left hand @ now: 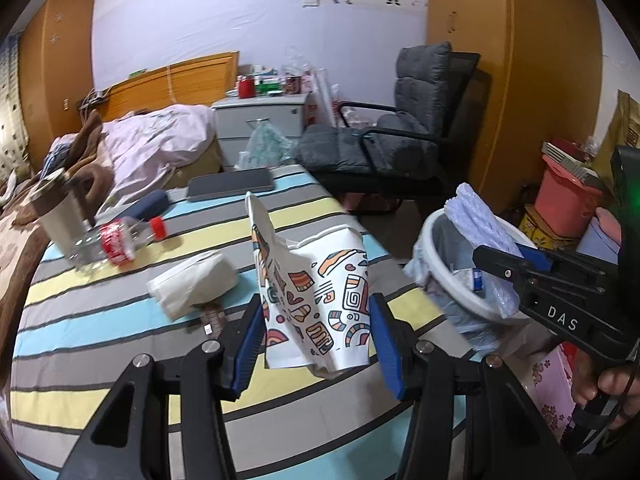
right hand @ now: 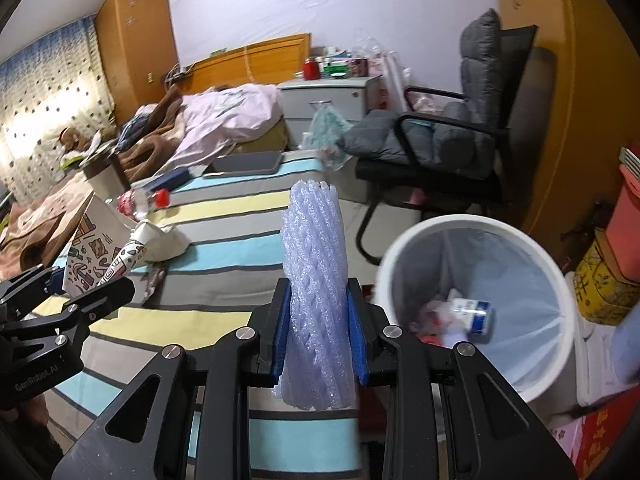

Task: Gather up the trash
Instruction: 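Carry the paper cup and foam sleeve over the white bin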

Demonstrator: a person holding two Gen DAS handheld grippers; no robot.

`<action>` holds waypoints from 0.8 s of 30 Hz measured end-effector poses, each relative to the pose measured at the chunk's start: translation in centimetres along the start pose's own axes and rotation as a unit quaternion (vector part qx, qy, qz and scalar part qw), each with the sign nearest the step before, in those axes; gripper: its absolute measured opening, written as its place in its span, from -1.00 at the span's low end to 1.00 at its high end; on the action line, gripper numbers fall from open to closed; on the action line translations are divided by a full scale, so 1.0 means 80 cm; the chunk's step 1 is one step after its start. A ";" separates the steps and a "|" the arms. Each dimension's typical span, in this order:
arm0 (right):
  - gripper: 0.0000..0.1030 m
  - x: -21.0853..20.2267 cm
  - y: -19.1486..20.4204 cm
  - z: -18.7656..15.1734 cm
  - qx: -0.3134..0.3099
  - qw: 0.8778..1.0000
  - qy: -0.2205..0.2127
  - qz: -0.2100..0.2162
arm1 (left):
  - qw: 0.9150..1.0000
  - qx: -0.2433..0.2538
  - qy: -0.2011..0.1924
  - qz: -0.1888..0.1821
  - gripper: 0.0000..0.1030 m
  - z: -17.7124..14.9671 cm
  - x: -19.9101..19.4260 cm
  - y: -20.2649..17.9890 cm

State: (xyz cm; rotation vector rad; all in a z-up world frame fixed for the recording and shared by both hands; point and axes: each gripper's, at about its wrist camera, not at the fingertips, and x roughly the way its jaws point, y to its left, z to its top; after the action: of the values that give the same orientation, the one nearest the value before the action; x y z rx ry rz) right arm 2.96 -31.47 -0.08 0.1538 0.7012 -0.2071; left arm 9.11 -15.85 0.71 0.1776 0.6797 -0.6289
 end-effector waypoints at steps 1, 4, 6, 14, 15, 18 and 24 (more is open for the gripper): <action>-0.44 -0.002 -0.006 0.000 0.003 1.000 -0.001 -0.004 | 1.000 0.003 0.000 -0.004 0.04 0.003 0.003 -0.006; -0.44 -0.007 -0.024 -0.002 0.011 1.000 -0.004 -0.015 | 1.000 0.016 0.002 -0.016 0.04 0.010 0.012 -0.029; -0.44 -0.009 -0.038 -0.004 0.018 1.000 -0.005 -0.026 | 0.999 0.022 0.004 -0.025 0.04 0.015 0.020 -0.043; -0.44 -0.021 -0.086 -0.013 0.045 0.997 -0.002 -0.057 | 0.997 0.038 0.010 -0.072 0.04 0.032 0.046 -0.096; -0.44 -0.022 -0.091 -0.014 0.048 0.997 -0.001 -0.061 | 0.996 0.040 0.012 -0.076 0.04 0.034 0.049 -0.101; -0.44 -0.023 -0.103 -0.017 0.054 0.996 0.003 -0.072 | 0.995 0.047 0.019 -0.088 0.04 0.039 0.059 -0.118; -0.44 -0.020 -0.126 -0.022 0.068 0.994 0.014 -0.088 | 0.992 0.065 0.030 -0.109 0.04 0.041 0.081 -0.153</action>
State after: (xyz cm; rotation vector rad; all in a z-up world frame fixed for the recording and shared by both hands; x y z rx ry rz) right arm -1.77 -40.66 -1.10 0.2248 0.7289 -0.4224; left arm 7.50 -29.96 -0.32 0.2456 0.7231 -0.8802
